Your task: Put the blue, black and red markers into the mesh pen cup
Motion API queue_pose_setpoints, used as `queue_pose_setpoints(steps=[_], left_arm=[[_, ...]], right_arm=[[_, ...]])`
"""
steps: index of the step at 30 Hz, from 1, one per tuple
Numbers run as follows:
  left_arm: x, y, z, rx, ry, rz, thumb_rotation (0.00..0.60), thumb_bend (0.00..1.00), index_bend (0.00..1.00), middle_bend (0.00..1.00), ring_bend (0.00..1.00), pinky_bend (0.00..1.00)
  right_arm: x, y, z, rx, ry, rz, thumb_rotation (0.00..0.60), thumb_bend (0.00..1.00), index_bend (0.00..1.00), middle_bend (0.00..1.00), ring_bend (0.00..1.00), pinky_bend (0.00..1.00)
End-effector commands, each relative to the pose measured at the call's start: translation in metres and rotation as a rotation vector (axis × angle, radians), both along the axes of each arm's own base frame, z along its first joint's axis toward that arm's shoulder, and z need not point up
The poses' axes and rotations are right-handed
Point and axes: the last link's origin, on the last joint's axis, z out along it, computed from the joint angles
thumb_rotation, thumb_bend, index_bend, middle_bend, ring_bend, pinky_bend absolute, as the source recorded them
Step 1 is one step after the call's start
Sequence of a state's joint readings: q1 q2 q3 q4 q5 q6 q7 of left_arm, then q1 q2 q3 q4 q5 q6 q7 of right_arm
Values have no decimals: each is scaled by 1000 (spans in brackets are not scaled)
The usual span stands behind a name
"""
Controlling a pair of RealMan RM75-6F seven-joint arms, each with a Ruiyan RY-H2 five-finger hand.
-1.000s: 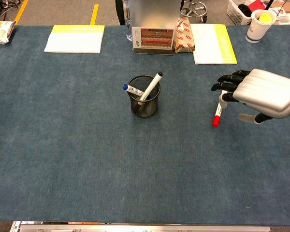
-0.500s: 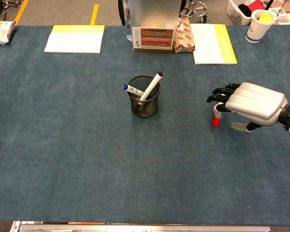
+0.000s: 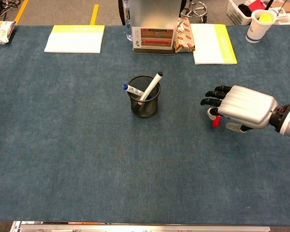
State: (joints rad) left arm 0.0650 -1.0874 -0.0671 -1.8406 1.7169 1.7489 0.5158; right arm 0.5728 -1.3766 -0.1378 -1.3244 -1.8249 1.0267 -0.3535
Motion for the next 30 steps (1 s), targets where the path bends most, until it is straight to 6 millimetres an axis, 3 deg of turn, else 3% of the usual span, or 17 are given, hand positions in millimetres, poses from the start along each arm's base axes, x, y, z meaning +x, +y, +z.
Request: queue_pose_setpoints(steps=[1,19,30], left_arm=[[0,0,0,0,0,0,600,242,388,72,8,150],[0,-1,2,5,-7,1,600,241,388,78,13,162],[0,-1,2,5,-7,1,600,241,388,82,16,163]], right_arm=[[-1,1,-1,-5,4,12,600,299,432,182,119,179],[-11,0,-9,-35,-22,52,600,284,430,173,107,175],[-19,1,-10,-35,-57,61,600,276,357,74,17,113]])
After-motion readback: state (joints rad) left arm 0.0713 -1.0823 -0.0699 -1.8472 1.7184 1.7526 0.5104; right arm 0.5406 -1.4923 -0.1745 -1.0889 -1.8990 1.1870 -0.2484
